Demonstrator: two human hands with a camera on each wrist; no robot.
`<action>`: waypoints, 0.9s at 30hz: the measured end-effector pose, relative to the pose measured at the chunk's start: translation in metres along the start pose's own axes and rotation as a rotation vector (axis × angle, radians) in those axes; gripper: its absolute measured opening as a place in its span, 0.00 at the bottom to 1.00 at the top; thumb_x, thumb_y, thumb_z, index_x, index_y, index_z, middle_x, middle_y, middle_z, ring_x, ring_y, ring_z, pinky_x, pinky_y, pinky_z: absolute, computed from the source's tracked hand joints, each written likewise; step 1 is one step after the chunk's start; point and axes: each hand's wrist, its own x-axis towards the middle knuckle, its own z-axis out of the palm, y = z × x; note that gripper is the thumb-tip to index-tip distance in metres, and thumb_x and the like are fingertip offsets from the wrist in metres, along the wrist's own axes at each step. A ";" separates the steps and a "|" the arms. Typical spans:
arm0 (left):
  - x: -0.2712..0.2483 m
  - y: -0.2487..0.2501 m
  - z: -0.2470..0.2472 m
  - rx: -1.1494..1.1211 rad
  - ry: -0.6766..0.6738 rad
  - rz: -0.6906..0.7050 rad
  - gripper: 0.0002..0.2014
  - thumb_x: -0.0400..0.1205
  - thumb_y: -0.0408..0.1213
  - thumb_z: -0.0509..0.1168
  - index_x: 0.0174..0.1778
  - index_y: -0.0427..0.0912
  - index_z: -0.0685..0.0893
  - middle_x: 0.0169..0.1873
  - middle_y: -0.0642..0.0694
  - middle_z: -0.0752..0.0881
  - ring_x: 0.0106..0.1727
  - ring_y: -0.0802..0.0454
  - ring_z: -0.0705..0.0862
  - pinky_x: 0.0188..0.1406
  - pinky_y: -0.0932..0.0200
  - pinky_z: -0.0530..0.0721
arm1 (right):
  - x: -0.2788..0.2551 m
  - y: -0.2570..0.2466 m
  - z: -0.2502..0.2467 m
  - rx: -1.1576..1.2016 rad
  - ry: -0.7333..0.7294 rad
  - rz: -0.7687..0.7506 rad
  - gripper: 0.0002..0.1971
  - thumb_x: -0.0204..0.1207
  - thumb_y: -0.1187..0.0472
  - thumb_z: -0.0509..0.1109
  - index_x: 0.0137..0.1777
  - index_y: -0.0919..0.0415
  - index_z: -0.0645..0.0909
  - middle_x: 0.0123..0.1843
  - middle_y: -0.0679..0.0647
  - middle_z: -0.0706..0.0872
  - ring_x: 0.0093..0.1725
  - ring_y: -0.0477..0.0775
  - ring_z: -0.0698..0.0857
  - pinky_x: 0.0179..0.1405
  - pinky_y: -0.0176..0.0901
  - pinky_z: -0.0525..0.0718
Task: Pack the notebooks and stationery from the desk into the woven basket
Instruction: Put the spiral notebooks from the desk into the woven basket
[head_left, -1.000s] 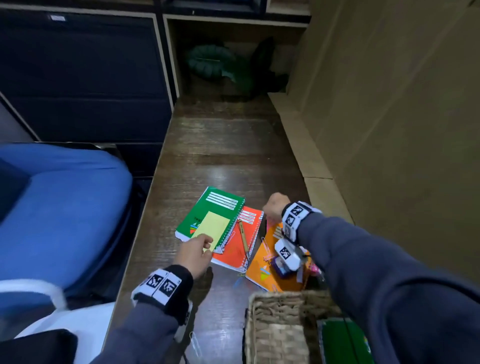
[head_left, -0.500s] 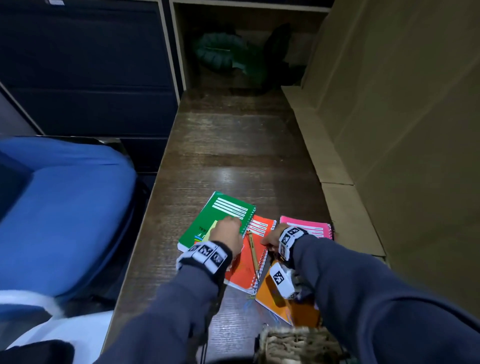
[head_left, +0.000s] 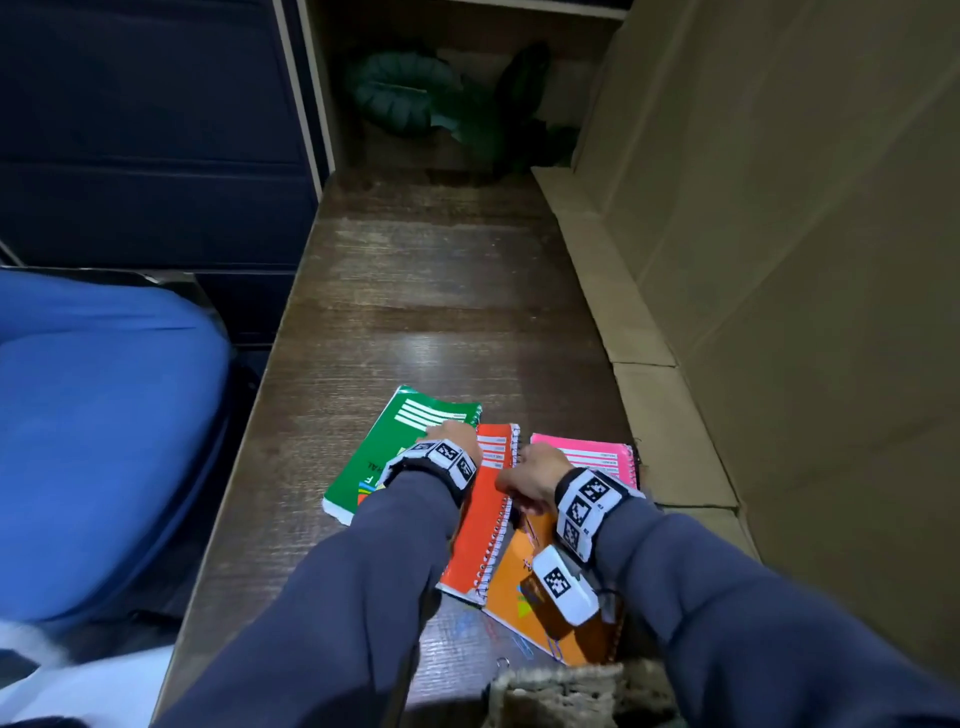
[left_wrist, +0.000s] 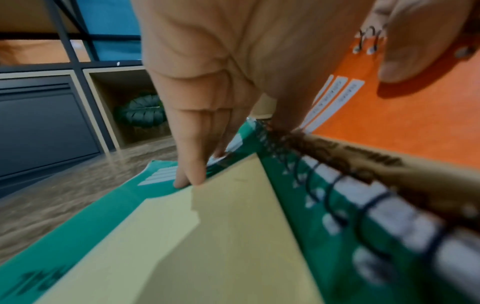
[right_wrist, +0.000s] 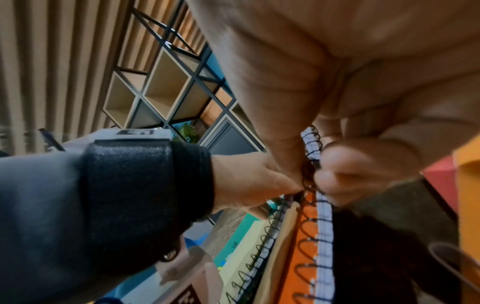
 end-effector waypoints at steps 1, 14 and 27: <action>-0.002 0.001 -0.003 0.006 0.026 0.034 0.16 0.83 0.34 0.56 0.64 0.35 0.81 0.65 0.37 0.83 0.66 0.37 0.82 0.64 0.47 0.81 | -0.004 -0.002 -0.002 -0.009 0.019 -0.024 0.06 0.68 0.67 0.71 0.33 0.62 0.78 0.26 0.60 0.83 0.15 0.53 0.77 0.14 0.36 0.74; -0.061 -0.018 -0.057 -0.195 0.355 0.083 0.23 0.79 0.29 0.63 0.69 0.36 0.68 0.56 0.30 0.85 0.58 0.31 0.84 0.52 0.45 0.83 | -0.088 -0.035 -0.065 -0.059 0.306 -0.291 0.05 0.66 0.60 0.73 0.34 0.60 0.82 0.26 0.61 0.87 0.28 0.63 0.91 0.31 0.55 0.92; -0.114 -0.023 -0.107 -0.288 0.468 0.251 0.17 0.80 0.31 0.58 0.65 0.41 0.82 0.61 0.34 0.85 0.62 0.36 0.84 0.62 0.50 0.82 | -0.192 -0.033 -0.092 -0.416 0.570 -0.491 0.09 0.68 0.56 0.70 0.41 0.62 0.84 0.40 0.59 0.91 0.44 0.64 0.88 0.46 0.53 0.87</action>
